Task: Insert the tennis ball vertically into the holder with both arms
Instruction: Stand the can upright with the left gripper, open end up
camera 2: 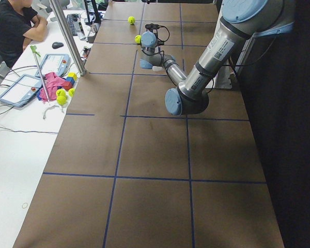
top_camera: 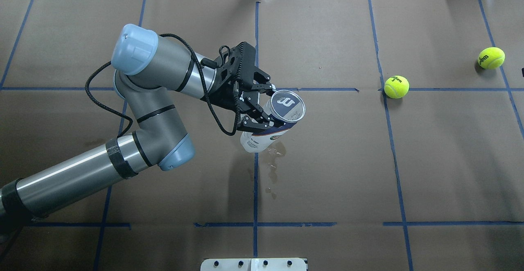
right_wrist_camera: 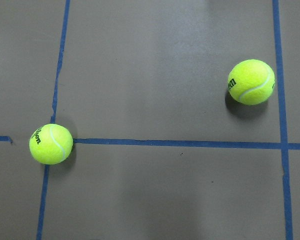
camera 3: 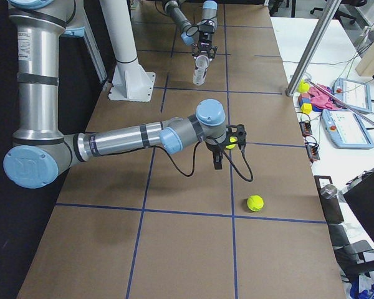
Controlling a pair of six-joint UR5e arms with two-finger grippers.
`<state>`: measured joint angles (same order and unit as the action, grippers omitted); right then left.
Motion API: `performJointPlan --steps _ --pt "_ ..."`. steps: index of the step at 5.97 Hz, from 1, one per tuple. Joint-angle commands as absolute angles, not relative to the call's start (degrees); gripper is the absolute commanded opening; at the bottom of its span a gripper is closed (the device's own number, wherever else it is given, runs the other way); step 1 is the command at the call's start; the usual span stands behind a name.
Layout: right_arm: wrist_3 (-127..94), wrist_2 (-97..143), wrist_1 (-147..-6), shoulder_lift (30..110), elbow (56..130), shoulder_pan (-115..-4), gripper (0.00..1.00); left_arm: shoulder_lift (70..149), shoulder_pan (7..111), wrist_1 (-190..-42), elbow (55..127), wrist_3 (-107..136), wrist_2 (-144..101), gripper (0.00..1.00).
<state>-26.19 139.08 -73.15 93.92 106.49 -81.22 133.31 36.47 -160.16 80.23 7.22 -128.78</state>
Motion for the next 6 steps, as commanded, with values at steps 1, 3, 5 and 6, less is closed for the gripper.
performJointPlan --steps 1,3,5,6 --pt "-26.2 139.7 -73.1 94.0 107.5 -81.2 1.0 133.2 36.1 -168.9 76.8 11.2 -126.8 0.58" --pt "-26.1 139.7 -73.0 93.6 107.9 -81.1 1.0 132.0 35.3 -177.9 72.2 12.1 -125.2 0.58" --pt "-26.2 139.7 -73.0 93.6 108.5 -80.8 1.0 132.5 34.9 -184.9 69.4 15.8 -122.8 0.58" --pt "-26.2 139.7 -73.0 93.6 109.0 -80.7 1.0 132.4 34.9 -185.7 69.3 15.8 -122.6 0.58"
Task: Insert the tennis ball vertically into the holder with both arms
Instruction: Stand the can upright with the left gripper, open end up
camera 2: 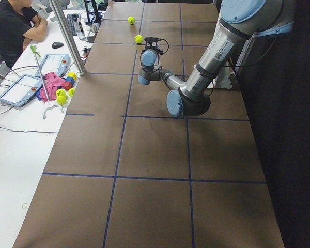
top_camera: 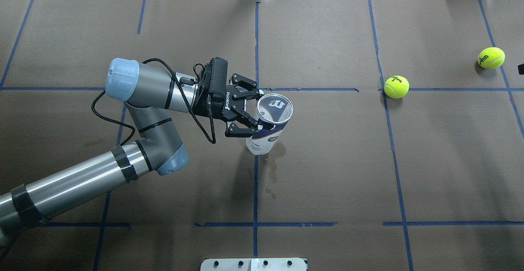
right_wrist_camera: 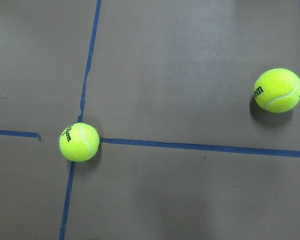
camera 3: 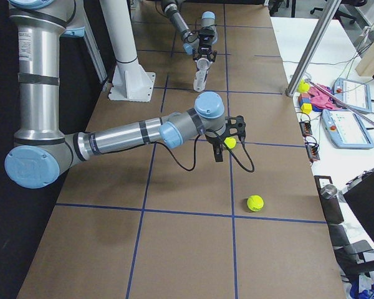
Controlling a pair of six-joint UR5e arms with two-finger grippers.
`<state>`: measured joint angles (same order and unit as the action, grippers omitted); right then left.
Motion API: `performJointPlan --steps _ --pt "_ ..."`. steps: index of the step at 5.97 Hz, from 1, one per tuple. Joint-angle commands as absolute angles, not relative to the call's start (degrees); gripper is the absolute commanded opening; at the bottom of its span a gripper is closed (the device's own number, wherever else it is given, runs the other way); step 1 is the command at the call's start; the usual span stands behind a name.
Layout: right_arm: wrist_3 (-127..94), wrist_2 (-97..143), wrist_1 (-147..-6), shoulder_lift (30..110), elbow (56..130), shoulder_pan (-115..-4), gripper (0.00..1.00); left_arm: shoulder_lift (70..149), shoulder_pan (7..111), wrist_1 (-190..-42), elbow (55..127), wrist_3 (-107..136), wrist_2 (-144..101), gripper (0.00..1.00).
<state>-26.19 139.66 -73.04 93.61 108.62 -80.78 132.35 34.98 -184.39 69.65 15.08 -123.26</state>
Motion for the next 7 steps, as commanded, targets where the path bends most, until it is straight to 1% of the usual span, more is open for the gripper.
performJointPlan --steps 1,4,5,6,7 --pt "-26.2 139.7 -73.0 93.6 109.0 -80.7 1.0 132.2 34.9 -185.8 69.2 15.8 -122.6 0.61" --pt "-26.7 139.7 -73.0 93.6 109.6 -80.2 1.0 132.1 34.3 -186.0 67.9 15.9 -121.7 0.65" --pt "-27.1 139.7 -73.0 93.6 109.6 -80.2 1.0 132.0 34.3 -186.0 67.9 17.0 -121.7 0.76" --pt "-27.1 139.7 -73.0 93.6 109.6 -80.2 1.0 132.0 34.3 -186.0 67.9 17.1 -121.7 0.83" --pt "-27.1 139.7 -73.0 93.6 109.7 -80.2 1.0 131.8 34.4 -186.2 67.9 17.1 -121.7 0.86"
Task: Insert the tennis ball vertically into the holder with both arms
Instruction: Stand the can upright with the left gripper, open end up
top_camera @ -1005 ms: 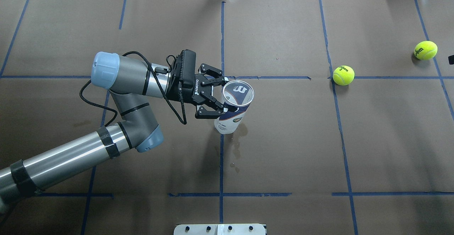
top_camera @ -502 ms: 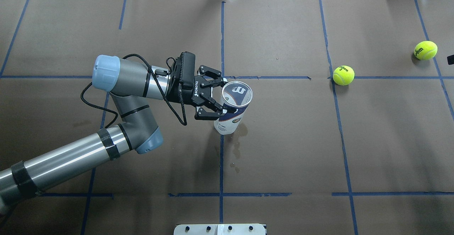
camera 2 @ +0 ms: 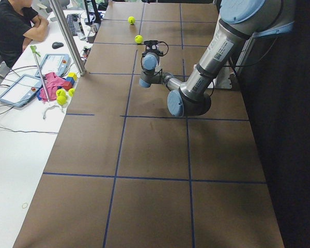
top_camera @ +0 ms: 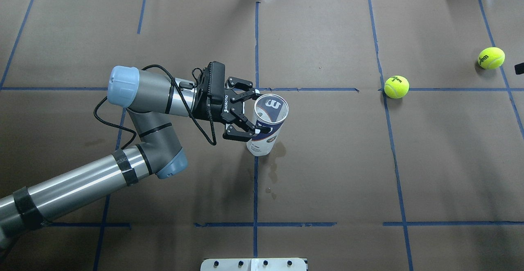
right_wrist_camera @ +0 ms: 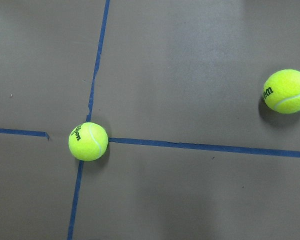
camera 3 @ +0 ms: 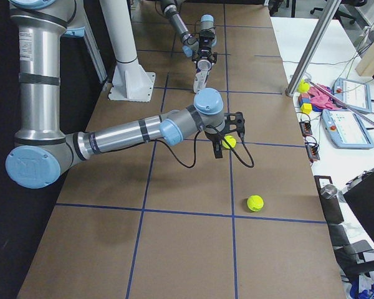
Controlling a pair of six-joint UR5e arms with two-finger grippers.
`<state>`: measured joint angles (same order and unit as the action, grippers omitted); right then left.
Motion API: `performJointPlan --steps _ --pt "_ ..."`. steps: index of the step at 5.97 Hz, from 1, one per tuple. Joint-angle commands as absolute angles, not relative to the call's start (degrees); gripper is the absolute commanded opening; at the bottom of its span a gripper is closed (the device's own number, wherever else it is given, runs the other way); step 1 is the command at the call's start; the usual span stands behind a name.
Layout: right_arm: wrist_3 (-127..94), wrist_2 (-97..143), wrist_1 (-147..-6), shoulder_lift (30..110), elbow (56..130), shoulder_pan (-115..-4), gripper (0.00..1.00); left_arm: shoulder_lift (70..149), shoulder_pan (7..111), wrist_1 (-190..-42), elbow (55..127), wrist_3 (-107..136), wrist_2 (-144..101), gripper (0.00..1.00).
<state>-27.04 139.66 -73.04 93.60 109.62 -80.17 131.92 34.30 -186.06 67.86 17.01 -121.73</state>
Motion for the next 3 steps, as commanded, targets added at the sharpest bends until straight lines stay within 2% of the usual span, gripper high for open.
performJointPlan --steps 1,3 --pt "-27.1 139.7 -73.0 93.6 109.8 -80.2 1.0 130.6 34.4 -186.7 67.9 17.3 -121.7 0.92" --pt "-29.1 139.6 -73.0 93.6 110.5 -79.2 1.0 129.5 34.3 -187.5 67.9 17.9 -121.7 0.93"
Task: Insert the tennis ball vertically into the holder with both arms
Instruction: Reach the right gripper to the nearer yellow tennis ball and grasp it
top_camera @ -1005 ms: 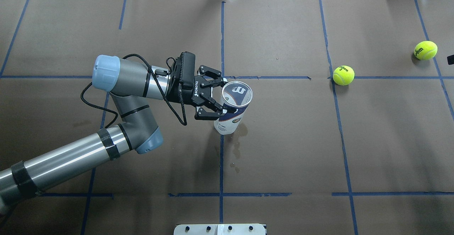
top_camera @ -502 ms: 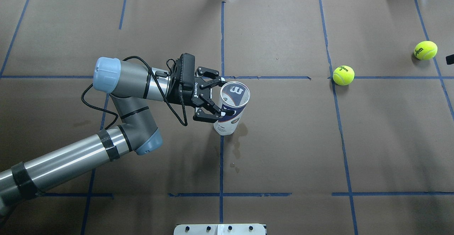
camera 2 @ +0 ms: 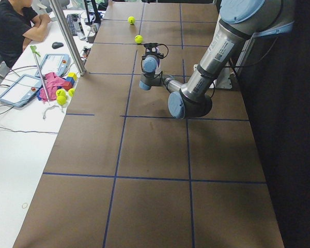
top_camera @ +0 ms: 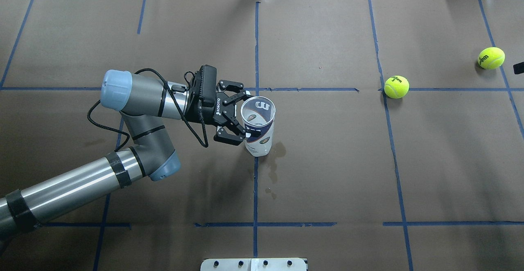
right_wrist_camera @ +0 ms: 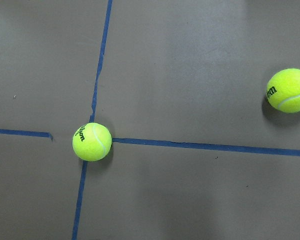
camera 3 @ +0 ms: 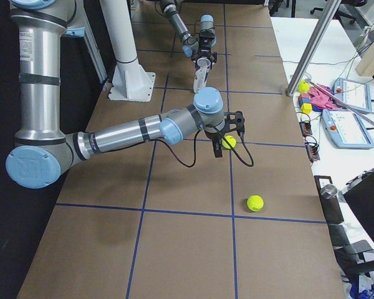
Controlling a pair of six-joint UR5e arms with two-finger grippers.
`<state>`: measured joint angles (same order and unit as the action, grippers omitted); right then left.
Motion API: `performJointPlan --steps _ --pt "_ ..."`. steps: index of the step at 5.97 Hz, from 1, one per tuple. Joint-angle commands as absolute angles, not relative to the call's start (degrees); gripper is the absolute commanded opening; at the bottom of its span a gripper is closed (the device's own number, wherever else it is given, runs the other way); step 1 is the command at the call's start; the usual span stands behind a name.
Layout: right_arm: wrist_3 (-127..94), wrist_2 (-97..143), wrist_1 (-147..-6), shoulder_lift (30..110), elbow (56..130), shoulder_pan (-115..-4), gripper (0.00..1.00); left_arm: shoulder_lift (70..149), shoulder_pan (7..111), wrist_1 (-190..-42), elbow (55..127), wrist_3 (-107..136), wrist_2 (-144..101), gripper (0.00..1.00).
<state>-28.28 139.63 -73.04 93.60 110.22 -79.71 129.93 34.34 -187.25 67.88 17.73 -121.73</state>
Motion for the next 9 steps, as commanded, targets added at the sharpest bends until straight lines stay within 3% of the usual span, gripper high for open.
performJointPlan --steps 1,3,6,9 --pt "-29.2 139.6 -73.1 93.4 110.6 -79.1 1.0 129.5 34.3 -187.5 67.9 18.0 -121.7 0.95" --pt "-35.0 139.0 -73.2 89.3 107.6 -76.0 1.0 129.5 34.2 -187.6 68.0 18.0 -121.7 0.96" --pt "-45.6 131.9 -73.2 76.7 95.0 -68.6 1.0 129.5 33.8 -188.4 68.0 18.1 -121.7 0.98" --pt "-52.5 126.1 -73.4 72.4 91.2 -61.5 1.0 129.5 33.6 -188.4 68.0 18.3 -121.7 0.99"
